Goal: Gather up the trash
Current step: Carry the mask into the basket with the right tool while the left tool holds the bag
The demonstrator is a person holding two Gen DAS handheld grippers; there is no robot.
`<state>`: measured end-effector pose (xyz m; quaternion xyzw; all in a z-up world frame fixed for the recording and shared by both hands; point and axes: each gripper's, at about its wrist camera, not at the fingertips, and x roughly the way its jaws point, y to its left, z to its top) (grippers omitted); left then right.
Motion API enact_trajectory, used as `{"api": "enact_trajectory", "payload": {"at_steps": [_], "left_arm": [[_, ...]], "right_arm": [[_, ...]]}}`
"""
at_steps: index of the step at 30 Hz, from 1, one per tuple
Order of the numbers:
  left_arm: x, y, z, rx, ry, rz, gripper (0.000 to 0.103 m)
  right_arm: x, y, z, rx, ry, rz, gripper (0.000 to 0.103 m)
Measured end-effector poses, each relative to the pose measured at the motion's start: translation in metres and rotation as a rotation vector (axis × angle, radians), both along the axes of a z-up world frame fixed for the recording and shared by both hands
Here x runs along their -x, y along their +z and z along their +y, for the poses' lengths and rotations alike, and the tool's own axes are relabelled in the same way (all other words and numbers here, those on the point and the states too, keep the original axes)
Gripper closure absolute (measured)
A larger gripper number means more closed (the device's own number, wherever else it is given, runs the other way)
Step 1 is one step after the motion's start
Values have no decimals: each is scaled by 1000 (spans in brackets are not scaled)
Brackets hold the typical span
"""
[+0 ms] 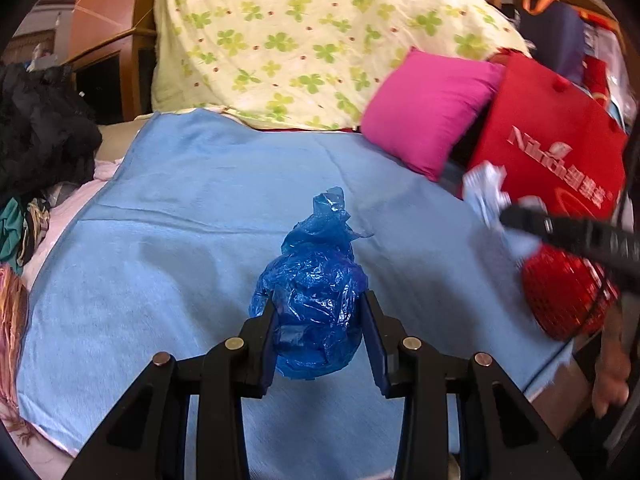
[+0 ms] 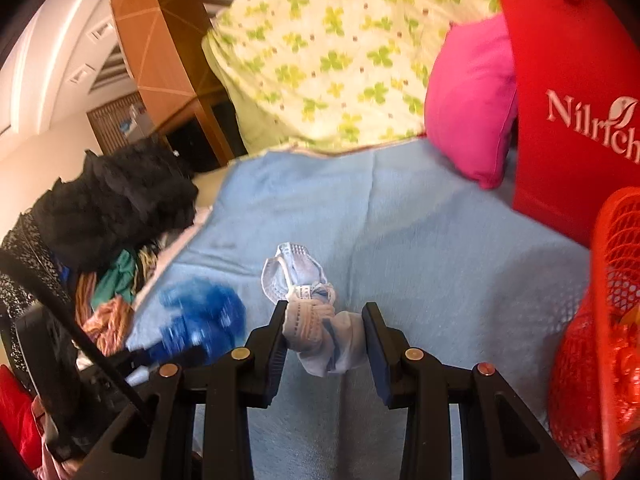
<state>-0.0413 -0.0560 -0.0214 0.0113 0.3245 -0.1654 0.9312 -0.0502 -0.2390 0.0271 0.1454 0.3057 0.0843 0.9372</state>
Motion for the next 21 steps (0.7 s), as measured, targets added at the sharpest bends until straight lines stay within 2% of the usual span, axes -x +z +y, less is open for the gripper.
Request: {"api": "enact_trajectory", "payload": {"at_steps": [6,12,21], "left_arm": [[20,16,-14,-8,-28,-13,63],[38,43,-35,-8,-69,-65,63],[48,64,-70,24,-141,-60,63]], "right_arm": [[29,20,-9,-10,-18,-110,64],[56,36,-32,-39,-63,-199,64],[78,46,-79,-92,-152,-262,64]]}}
